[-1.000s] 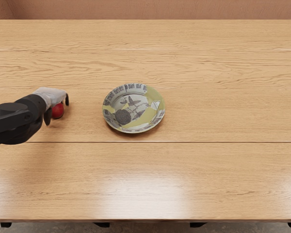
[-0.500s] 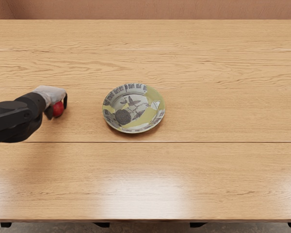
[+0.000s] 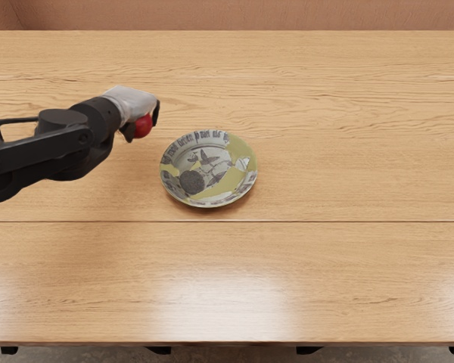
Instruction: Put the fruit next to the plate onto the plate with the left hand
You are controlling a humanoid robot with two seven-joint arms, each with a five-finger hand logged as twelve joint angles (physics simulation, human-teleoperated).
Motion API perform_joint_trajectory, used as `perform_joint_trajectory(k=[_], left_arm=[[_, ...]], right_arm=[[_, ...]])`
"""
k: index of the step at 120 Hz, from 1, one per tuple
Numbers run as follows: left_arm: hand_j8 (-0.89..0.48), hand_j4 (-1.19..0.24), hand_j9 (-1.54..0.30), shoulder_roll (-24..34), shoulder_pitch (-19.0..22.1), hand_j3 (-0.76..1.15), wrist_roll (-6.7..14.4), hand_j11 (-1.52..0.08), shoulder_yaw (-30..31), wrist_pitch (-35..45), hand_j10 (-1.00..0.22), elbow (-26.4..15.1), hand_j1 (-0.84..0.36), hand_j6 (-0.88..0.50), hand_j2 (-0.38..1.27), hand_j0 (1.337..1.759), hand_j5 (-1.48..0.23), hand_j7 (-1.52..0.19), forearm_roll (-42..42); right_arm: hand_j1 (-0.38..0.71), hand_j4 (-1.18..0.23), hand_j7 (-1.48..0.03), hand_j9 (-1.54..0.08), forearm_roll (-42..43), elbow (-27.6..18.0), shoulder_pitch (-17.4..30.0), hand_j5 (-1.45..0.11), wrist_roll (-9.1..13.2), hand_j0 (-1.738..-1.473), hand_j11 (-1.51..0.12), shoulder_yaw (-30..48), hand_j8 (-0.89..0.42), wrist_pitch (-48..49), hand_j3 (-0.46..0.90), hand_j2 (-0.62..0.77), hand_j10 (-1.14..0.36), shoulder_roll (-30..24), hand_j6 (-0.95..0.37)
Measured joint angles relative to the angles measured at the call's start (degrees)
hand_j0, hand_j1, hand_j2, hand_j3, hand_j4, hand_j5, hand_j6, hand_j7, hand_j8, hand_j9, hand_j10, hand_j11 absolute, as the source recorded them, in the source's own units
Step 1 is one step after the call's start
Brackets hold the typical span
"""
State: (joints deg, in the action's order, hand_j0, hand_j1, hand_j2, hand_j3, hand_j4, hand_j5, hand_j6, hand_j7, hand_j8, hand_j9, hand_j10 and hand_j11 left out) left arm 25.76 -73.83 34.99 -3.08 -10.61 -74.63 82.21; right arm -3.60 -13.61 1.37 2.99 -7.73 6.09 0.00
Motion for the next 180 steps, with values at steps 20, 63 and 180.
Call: perform_joint_trajectory(k=[20,63,180], left_arm=[[-0.25,-0.41,-1.06,-4.3,-1.6,0.00,0.0,-1.08,-0.2,-1.7,-0.78,-0.3,-0.43,-0.18,0.39,1.647,-1.13,-1.08,-0.8],[-0.26,-0.43,-1.07,-8.2,-3.4,0.00,0.0,-1.08,-0.2,-4.0,-0.79,-4.3,-0.41,-0.20,0.36,1.648,-1.12,-1.07,-5.0],[-0.08,-0.12,-0.23,-8.9,0.3,0.00,0.0,-0.23,-0.9,-1.1,-0.25,-4.3,0.18,-0.07,0.06,1.657,-0.23,-0.22,-8.4]], right_arm=[[-0.33,-0.01,-0.02,-0.02,0.0,0.0,0.0,-0.02,0.0,-1.658,-0.02,0.0,-0.01,0.0,0.00,0.00,-0.01,0.0,-0.01],[-0.33,-0.01,-0.02,-0.02,0.0,0.0,0.0,-0.02,0.0,-1.658,-0.02,0.0,-0.01,0.0,0.00,0.00,-0.01,0.0,-0.01],[-0.33,-0.01,-0.02,-0.02,0.0,0.0,0.1,-0.02,0.0,-1.658,-0.02,0.0,-0.01,0.0,0.00,0.00,-0.01,0.0,-0.01]])
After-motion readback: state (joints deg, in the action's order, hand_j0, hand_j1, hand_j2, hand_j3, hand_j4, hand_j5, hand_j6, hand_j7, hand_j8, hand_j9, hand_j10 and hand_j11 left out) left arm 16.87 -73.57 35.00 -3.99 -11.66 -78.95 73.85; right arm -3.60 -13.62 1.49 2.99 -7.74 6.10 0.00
